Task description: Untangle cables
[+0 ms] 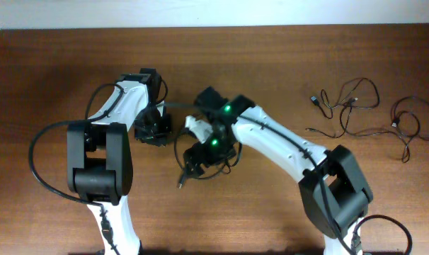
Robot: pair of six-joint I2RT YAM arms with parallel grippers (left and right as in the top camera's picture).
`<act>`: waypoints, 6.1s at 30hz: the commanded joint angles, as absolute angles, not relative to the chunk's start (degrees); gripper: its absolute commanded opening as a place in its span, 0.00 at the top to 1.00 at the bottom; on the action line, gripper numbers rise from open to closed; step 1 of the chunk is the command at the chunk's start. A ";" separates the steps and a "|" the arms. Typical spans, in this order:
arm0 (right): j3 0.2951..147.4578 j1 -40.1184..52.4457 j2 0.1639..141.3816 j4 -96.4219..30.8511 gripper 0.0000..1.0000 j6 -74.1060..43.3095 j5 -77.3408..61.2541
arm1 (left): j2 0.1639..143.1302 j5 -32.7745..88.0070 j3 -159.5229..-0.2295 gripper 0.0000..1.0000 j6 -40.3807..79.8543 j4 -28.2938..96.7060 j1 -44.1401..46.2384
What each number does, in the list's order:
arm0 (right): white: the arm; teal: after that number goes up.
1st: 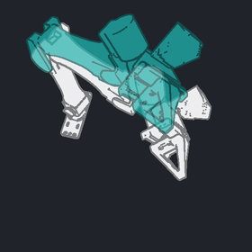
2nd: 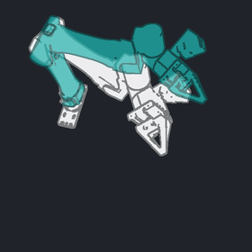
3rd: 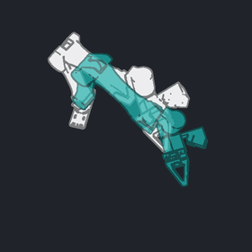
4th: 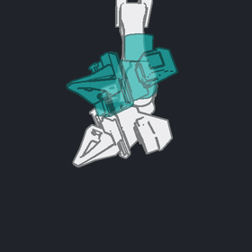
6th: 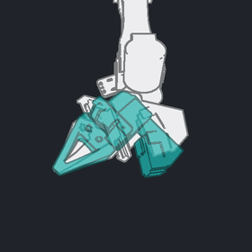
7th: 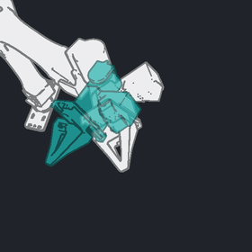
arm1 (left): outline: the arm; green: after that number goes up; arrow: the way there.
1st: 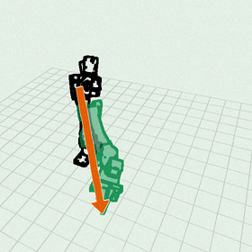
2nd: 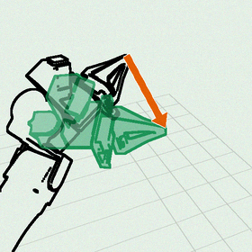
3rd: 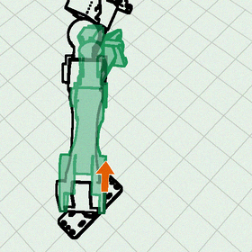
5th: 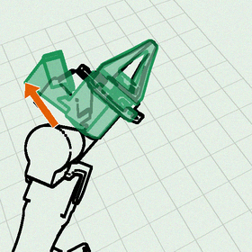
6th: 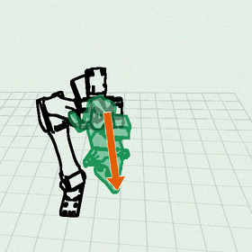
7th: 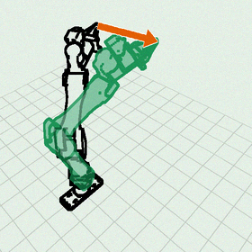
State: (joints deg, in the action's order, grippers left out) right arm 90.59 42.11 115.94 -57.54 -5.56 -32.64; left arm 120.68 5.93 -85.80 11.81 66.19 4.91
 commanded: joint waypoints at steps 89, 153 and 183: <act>97.03 6.17 109.54 -60.14 0.96 4.03 5.63 | 110.56 16.51 -87.05 0.01 5.91 63.51 -7.29; 96.97 2.59 112.99 -55.02 0.01 -1.13 -15.88 | 110.56 16.53 -87.05 0.01 5.93 63.51 -7.29; 96.97 2.59 112.99 -55.02 0.01 -1.13 -15.88 | 81.71 15.25 -81.21 0.01 -5.52 34.85 -2.59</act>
State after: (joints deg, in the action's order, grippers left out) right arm 96.33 2.59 112.90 -55.00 -1.08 -15.14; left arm 82.89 15.59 -84.29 0.78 37.32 -3.16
